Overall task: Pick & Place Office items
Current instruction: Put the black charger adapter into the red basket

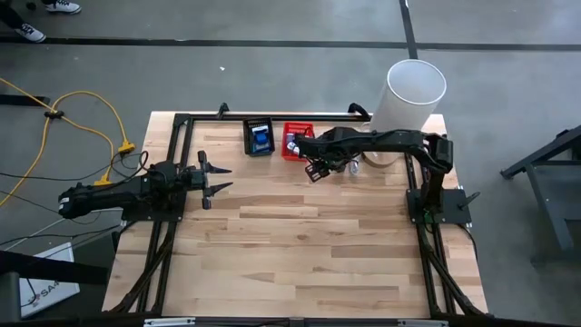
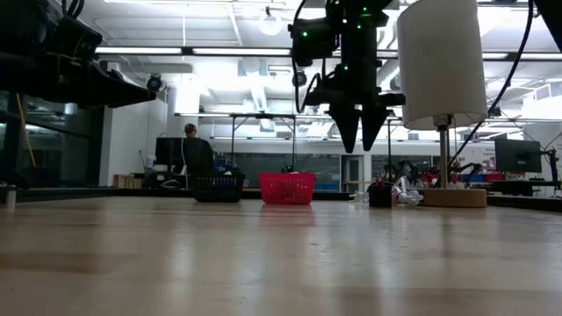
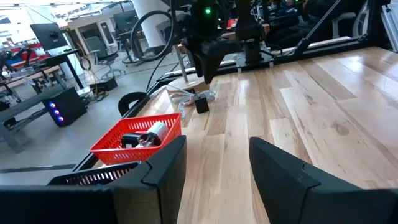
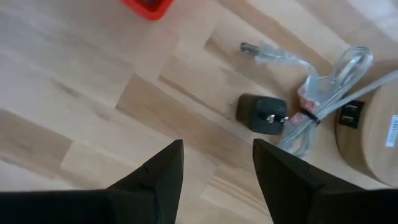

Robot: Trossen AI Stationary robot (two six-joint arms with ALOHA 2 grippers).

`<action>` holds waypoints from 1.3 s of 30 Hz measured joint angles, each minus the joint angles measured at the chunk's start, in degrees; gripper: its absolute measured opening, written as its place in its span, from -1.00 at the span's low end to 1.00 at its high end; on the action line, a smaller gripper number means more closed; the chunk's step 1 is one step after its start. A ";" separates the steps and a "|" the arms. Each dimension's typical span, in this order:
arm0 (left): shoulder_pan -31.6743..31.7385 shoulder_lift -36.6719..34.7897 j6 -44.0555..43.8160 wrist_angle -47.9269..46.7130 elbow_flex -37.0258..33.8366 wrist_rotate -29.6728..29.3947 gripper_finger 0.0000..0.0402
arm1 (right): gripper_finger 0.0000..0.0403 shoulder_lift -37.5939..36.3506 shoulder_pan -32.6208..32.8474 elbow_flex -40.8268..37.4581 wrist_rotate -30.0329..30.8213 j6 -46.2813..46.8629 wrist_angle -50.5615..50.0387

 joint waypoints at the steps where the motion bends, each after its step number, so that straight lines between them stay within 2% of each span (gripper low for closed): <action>1: 0.02 -0.01 -0.01 0.00 0.00 0.00 -0.17 | -0.11 0.00 0.00 -0.19 0.64 0.58 0.06; 10: 0.01 -0.01 -0.01 0.00 0.00 0.00 -0.17 | -0.11 -0.02 -0.56 -4.43 2.32 4.02 0.44; 21: 0.00 -0.02 0.00 0.00 0.00 0.00 -0.17 | -0.11 -0.02 -3.35 -9.03 2.20 1.70 5.42; 39: 0.02 0.00 -0.02 -0.02 0.00 0.00 -0.17 | -0.11 -0.02 -6.05 -9.56 1.91 1.27 6.21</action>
